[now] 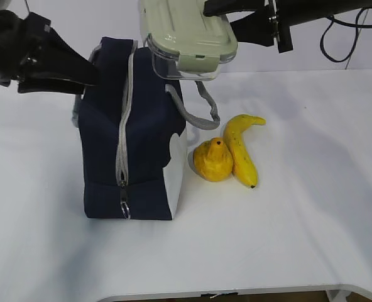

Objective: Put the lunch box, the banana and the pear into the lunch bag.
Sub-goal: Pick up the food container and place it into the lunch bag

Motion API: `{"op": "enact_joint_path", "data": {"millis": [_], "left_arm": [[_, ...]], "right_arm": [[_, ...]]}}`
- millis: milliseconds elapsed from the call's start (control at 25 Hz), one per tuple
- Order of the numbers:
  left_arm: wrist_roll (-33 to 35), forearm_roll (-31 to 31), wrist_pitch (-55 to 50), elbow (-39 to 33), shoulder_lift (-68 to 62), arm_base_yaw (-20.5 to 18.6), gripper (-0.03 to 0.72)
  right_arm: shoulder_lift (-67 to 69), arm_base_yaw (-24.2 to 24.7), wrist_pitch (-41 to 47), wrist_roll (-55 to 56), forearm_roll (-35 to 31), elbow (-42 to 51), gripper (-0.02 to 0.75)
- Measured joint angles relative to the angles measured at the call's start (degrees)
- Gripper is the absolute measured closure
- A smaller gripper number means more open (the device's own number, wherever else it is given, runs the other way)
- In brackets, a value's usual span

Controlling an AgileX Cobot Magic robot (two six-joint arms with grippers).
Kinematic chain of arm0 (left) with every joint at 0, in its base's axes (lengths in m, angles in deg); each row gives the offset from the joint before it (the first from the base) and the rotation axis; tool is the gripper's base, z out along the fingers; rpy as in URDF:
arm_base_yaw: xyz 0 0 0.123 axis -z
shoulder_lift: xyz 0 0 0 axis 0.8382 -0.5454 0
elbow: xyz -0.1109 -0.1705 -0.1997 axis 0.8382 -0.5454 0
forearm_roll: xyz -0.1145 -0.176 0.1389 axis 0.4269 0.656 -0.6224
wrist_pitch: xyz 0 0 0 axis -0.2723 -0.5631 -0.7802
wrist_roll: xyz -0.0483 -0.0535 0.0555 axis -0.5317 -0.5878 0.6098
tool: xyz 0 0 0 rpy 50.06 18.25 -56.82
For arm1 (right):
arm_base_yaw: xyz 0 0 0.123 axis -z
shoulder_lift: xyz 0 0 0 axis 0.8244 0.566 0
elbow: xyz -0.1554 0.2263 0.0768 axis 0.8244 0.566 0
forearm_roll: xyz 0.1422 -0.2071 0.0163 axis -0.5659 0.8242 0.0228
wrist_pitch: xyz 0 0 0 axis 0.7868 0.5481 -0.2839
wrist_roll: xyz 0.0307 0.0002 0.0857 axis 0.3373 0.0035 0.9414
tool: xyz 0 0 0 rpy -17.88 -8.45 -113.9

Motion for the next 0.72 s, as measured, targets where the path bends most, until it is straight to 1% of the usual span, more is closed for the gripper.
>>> {"op": "enact_joint_path", "data": {"millis": [160,240,360,440,480,560,720], "left_arm": [[0.09,-0.93,2.54,0.25,-2.97,2.27,0.378],[0.09,-1.31,3.8,0.29,-3.51,2.79,0.408],[0.09,-2.4,4.44,0.86,-3.79,3.01,0.538],[0.09,-4.18,4.44,1.67,-3.82,3.01,0.639],[0.09,-4.88,4.44,2.05,-3.82,3.01,0.662],[0.09,-6.03,4.2,2.8,-3.82,3.01,0.682],[0.09,-6.99,1.78,5.39,-4.03,3.01,0.686]], "right_arm": [[0.0,-0.13,-0.12,-0.09,-2.02,-0.12,0.368],[0.0,-0.53,-0.12,-0.09,-2.49,-0.12,0.368],[0.0,-2.04,-0.19,-0.09,-2.6,-0.12,0.368],[0.0,-3.42,-0.31,-0.7,-2.69,-0.12,0.369],[0.0,-4.21,-0.57,-0.95,-2.69,-0.12,0.369],[0.0,-5.5,-1.79,-1.69,-2.69,-0.12,0.369],[0.93,-6.4,-3.62,-2.15,-3.41,-0.22,0.369]]}}
